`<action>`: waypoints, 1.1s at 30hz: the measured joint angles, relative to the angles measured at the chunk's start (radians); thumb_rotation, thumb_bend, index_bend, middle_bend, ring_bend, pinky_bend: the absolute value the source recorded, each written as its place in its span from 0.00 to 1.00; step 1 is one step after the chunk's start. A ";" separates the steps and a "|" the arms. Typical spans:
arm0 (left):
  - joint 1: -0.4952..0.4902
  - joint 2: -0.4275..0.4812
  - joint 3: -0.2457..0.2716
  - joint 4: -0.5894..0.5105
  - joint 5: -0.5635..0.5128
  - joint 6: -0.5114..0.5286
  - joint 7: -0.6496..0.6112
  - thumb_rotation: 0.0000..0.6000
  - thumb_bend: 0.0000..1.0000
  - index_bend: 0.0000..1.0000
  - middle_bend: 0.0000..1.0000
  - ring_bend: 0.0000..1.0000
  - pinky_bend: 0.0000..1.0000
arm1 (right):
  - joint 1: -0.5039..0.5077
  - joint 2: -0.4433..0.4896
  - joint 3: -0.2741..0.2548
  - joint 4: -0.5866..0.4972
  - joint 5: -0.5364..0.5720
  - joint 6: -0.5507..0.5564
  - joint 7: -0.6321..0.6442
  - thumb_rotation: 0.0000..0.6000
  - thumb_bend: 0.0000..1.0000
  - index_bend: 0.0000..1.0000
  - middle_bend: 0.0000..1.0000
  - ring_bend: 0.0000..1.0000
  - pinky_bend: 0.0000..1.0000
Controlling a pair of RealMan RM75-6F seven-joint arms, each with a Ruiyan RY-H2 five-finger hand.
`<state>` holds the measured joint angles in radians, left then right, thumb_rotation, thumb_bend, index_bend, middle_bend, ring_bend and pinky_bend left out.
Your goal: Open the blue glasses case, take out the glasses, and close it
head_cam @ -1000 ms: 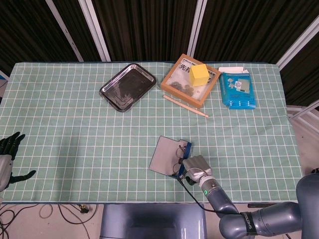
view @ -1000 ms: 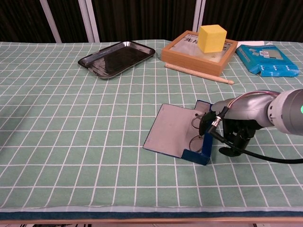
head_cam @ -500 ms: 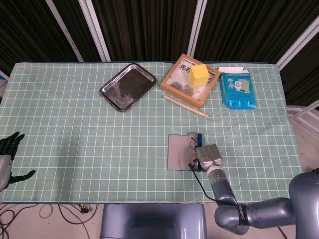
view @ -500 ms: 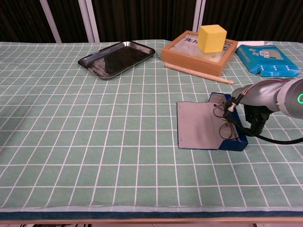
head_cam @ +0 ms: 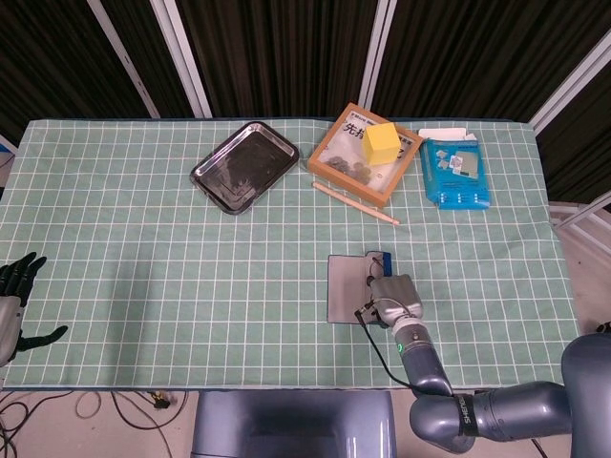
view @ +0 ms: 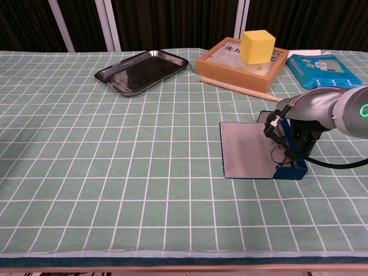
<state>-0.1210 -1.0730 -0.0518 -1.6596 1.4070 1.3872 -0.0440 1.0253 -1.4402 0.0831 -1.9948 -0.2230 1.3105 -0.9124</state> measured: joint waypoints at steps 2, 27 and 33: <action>0.000 0.000 0.000 -0.001 -0.001 0.001 -0.001 1.00 0.00 0.00 0.00 0.00 0.00 | -0.004 -0.001 0.005 -0.025 -0.013 0.001 0.005 1.00 0.49 0.27 0.90 0.98 1.00; 0.001 0.004 0.001 0.000 0.005 0.001 -0.011 1.00 0.00 0.00 0.00 0.00 0.00 | -0.038 -0.003 -0.022 -0.110 -0.012 0.073 -0.041 1.00 0.48 0.27 0.90 0.98 1.00; 0.002 0.004 0.002 -0.001 0.010 0.005 -0.011 1.00 0.00 0.00 0.00 0.00 0.00 | -0.059 0.015 -0.036 -0.132 -0.024 0.081 -0.036 1.00 0.49 0.27 0.90 0.98 1.00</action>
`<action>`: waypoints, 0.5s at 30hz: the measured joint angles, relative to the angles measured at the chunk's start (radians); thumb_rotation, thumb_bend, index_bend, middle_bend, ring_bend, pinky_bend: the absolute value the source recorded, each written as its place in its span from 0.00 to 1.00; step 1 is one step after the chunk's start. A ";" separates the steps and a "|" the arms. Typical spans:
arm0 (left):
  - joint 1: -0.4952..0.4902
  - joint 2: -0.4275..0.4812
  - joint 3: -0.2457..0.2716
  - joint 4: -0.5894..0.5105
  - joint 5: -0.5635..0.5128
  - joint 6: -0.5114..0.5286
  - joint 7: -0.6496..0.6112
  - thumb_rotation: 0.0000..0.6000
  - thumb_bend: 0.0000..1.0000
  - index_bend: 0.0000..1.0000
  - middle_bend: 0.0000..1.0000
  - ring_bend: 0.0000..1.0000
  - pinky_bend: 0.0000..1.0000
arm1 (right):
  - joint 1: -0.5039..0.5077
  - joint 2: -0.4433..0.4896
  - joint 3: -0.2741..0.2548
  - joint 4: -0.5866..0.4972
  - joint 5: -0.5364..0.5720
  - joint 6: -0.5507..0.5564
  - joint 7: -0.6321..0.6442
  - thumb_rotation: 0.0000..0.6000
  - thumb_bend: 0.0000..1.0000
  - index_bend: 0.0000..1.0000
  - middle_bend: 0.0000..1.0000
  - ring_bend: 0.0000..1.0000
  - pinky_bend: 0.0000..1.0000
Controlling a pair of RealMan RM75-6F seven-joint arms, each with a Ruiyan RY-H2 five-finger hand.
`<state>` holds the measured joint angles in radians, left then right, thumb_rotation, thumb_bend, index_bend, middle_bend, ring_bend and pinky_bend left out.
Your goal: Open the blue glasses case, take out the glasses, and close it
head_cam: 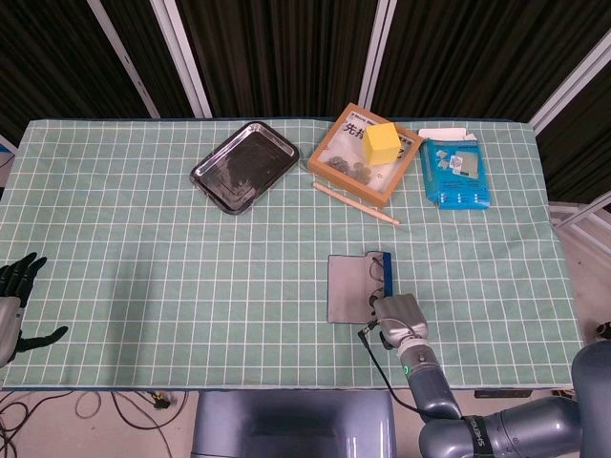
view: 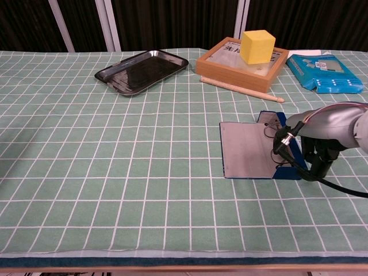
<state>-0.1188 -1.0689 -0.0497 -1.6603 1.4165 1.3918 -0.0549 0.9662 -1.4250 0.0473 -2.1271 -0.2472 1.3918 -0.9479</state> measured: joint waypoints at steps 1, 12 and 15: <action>0.000 0.000 0.000 0.000 0.001 0.001 -0.001 1.00 0.00 0.00 0.00 0.00 0.00 | -0.005 0.003 -0.003 -0.005 -0.003 0.000 0.003 1.00 0.49 0.27 0.90 0.98 1.00; 0.003 0.000 0.001 0.001 0.004 0.007 -0.001 1.00 0.00 0.00 0.00 0.00 0.00 | -0.036 0.014 -0.031 -0.028 -0.029 0.017 0.002 1.00 0.48 0.29 0.90 0.98 1.00; 0.003 0.000 0.001 0.001 0.006 0.007 0.000 1.00 0.00 0.00 0.00 0.00 0.00 | -0.044 0.021 -0.038 -0.034 -0.027 0.019 0.000 1.00 0.49 0.30 0.90 0.98 1.00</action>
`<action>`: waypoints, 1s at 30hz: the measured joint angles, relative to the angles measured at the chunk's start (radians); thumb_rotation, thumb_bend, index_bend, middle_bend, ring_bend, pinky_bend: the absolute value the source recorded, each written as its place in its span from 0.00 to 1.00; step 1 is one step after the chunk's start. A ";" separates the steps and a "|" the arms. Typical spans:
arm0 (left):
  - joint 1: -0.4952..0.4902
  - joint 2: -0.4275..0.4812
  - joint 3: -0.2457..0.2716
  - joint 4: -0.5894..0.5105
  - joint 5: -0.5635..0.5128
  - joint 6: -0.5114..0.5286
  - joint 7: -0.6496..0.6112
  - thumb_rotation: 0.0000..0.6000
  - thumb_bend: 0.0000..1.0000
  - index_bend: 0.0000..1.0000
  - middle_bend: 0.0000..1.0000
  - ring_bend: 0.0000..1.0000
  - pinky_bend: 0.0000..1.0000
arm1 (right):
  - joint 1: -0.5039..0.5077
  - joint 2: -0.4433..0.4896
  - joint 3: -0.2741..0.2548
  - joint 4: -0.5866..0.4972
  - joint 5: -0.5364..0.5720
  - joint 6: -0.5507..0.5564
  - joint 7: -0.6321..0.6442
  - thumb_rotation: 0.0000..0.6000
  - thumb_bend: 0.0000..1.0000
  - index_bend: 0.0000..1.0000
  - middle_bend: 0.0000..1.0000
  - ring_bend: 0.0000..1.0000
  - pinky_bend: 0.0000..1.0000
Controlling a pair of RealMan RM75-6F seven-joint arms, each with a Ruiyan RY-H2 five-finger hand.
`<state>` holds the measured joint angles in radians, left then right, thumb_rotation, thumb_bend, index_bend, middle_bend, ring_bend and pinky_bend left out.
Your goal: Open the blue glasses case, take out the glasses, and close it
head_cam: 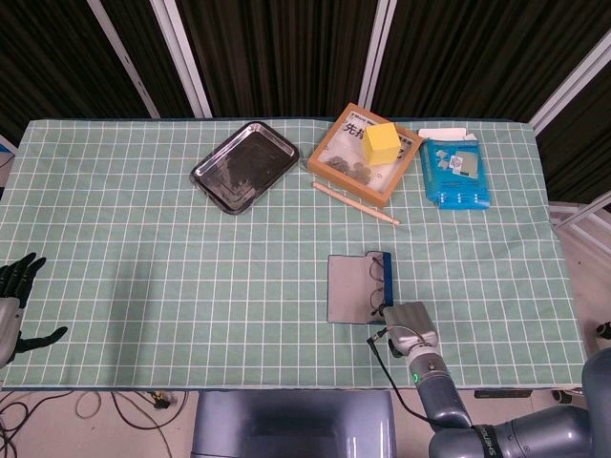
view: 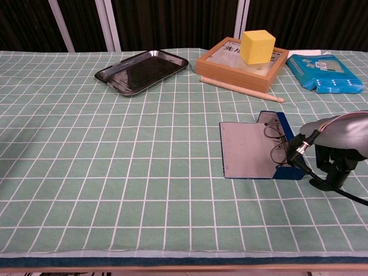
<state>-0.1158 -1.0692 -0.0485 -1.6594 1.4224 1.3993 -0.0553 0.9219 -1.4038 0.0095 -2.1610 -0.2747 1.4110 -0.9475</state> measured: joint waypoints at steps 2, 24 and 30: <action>0.000 0.000 0.000 0.000 0.000 0.000 0.000 1.00 0.00 0.00 0.00 0.00 0.00 | -0.006 0.004 -0.005 -0.001 0.001 0.001 -0.001 1.00 0.49 0.30 0.90 0.98 1.00; 0.004 0.001 0.001 -0.006 0.005 0.008 0.002 1.00 0.00 0.00 0.00 0.00 0.00 | -0.035 0.033 -0.026 0.082 0.035 0.036 -0.067 1.00 0.48 0.33 0.90 0.98 1.00; 0.004 0.003 0.000 -0.007 0.004 0.008 -0.001 1.00 0.00 0.00 0.00 0.00 0.00 | -0.032 0.044 0.001 0.131 0.083 0.031 -0.093 1.00 0.48 0.33 0.90 0.98 1.00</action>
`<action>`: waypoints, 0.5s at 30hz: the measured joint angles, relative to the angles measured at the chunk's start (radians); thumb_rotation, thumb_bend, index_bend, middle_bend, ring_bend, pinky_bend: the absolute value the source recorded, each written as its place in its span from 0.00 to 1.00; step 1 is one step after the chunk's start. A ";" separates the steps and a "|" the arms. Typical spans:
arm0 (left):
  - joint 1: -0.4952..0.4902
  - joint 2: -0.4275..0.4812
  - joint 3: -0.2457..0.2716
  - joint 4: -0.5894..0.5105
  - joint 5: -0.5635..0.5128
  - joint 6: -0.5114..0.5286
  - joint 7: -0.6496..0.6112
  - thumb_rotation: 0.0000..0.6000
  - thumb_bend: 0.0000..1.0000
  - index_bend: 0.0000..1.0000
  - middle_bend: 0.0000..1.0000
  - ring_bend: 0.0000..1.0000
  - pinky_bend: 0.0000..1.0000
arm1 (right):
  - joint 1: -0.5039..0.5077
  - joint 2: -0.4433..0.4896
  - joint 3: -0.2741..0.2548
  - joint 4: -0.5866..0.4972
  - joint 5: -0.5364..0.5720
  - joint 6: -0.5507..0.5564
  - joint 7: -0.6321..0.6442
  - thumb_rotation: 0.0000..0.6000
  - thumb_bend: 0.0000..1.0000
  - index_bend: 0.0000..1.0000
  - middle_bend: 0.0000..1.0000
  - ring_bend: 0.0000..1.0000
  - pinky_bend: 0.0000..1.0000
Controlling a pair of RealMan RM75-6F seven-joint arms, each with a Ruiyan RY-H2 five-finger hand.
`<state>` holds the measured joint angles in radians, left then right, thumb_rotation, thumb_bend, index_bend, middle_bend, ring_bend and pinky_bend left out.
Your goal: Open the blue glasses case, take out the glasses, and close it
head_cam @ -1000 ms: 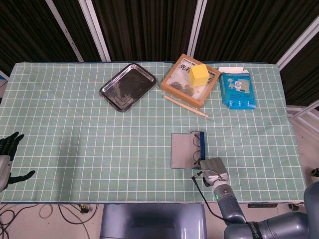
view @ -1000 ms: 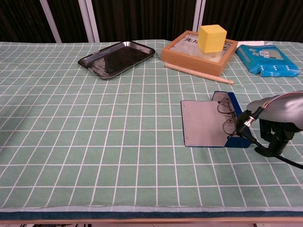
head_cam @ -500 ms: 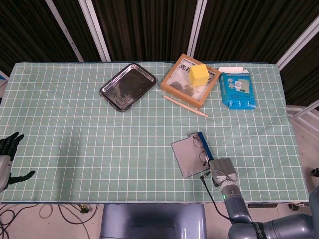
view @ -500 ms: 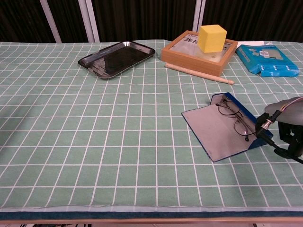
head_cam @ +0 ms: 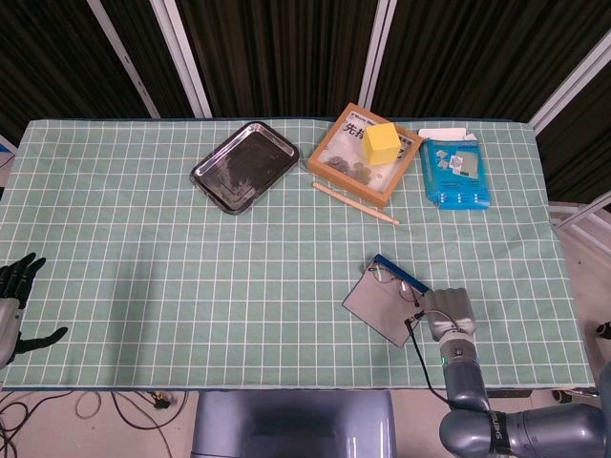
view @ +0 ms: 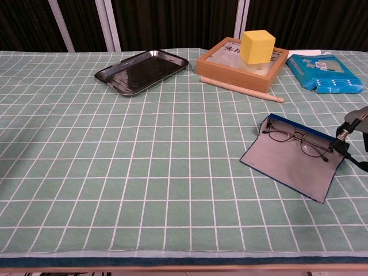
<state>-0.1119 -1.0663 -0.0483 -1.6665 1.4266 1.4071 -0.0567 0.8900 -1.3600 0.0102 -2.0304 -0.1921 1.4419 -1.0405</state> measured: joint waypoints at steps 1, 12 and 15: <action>0.000 0.000 0.000 0.000 0.000 0.000 0.000 1.00 0.00 0.00 0.00 0.00 0.00 | 0.000 0.001 0.005 0.007 0.009 -0.004 -0.002 1.00 0.48 0.33 0.90 0.98 1.00; 0.002 0.002 0.000 -0.004 0.002 0.004 0.000 1.00 0.00 0.00 0.00 0.00 0.00 | 0.009 0.010 0.064 0.100 0.097 -0.062 -0.028 1.00 0.48 0.31 0.90 0.98 1.00; 0.002 0.003 0.000 -0.003 0.001 0.004 0.000 1.00 0.00 0.00 0.00 0.00 0.00 | 0.011 0.010 0.083 0.125 0.124 -0.082 -0.029 1.00 0.48 0.28 0.90 0.98 1.00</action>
<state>-0.1095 -1.0635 -0.0485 -1.6699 1.4277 1.4114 -0.0570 0.9012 -1.3505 0.0936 -1.9056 -0.0682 1.3600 -1.0700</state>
